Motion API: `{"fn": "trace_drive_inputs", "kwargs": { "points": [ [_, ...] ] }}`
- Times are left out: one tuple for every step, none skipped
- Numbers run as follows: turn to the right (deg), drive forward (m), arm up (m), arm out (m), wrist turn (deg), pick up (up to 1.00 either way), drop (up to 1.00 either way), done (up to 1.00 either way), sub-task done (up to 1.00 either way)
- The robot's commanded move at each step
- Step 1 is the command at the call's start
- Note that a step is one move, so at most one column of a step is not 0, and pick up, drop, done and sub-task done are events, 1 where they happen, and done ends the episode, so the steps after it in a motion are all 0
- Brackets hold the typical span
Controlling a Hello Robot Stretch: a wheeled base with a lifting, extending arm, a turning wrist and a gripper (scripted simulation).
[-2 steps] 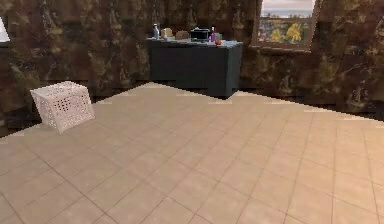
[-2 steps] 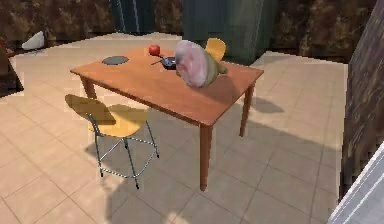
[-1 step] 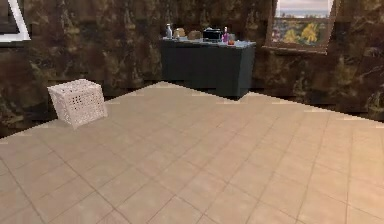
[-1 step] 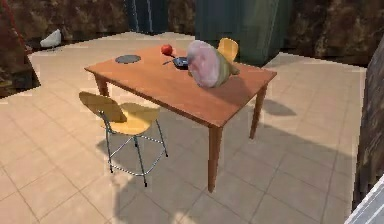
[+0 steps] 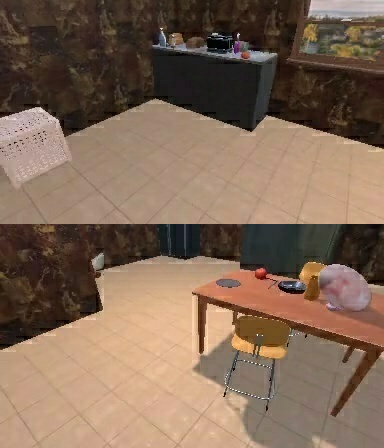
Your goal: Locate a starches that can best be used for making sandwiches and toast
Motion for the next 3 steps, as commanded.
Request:
{"fn": "trace_drive_inputs", "kwargs": {
  "points": [
    [0.0, 1.00, 0.00, 0.00, 0.0, 0.00, 0.00, 0.00, 0.00],
    [0.0, 1.00, 0.00, 0.00, 0.0, 0.00, 0.00, 0.00, 0.00],
    [0.0, 0.00, 0.00, 0.00, 0.0, 0.00, 0.00, 1.00, 0.00]
  ]
}}
